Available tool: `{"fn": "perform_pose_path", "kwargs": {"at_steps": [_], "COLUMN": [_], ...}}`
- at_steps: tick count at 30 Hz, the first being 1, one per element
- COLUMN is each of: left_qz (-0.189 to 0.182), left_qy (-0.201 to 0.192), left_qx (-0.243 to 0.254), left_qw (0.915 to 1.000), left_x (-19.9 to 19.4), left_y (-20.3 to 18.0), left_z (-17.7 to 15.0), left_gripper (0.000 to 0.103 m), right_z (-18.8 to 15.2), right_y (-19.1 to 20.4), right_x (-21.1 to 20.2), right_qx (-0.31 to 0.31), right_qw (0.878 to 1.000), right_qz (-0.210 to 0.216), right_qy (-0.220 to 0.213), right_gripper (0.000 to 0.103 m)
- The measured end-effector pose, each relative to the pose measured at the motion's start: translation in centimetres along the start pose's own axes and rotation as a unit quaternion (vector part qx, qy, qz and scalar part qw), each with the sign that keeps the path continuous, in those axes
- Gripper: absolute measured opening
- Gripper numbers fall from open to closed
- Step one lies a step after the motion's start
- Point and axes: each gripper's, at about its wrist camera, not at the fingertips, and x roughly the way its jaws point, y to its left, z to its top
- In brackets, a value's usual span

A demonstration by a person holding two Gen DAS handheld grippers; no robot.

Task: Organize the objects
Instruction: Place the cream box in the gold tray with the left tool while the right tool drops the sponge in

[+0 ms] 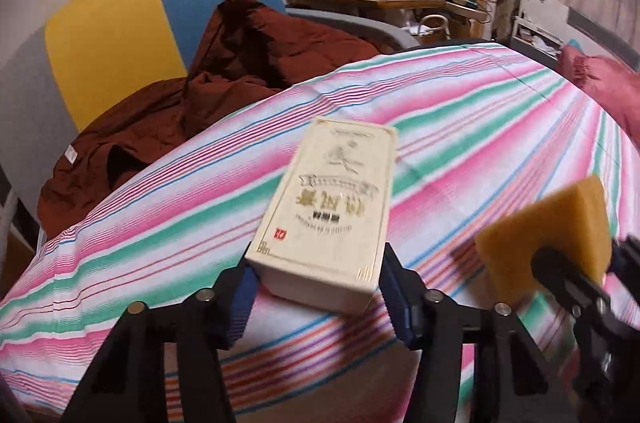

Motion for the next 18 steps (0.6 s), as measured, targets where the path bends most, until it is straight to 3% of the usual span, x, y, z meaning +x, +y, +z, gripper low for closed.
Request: {"fn": "perform_pose_path", "kwargs": {"at_steps": [7,12,18], "left_qz": [0.024,0.042,0.036], "left_qy": [-0.021,-0.059,-0.069], "left_qx": [-0.056,-0.074,-0.130], "left_qw": [0.9979,0.9946,0.9884], "left_x": [-2.2,-5.6,-9.2], "left_y": [0.0,-0.4,0.7], "left_z": [-2.4,-4.8,-8.1], "left_gripper": [0.052,0.051,0.051], "right_z": [0.0,0.0,0.1], "right_y": [0.3,0.6,1.0], "right_x": [-0.1,-0.3,-0.5], "right_qx": [-0.006,-0.013,-0.025], "right_qw": [1.000,1.000,0.999], "right_qz": [-0.007,-0.016,-0.021], "right_qy": [-0.003,-0.007,-0.013], "right_gripper": [0.041,0.040,0.040]}}
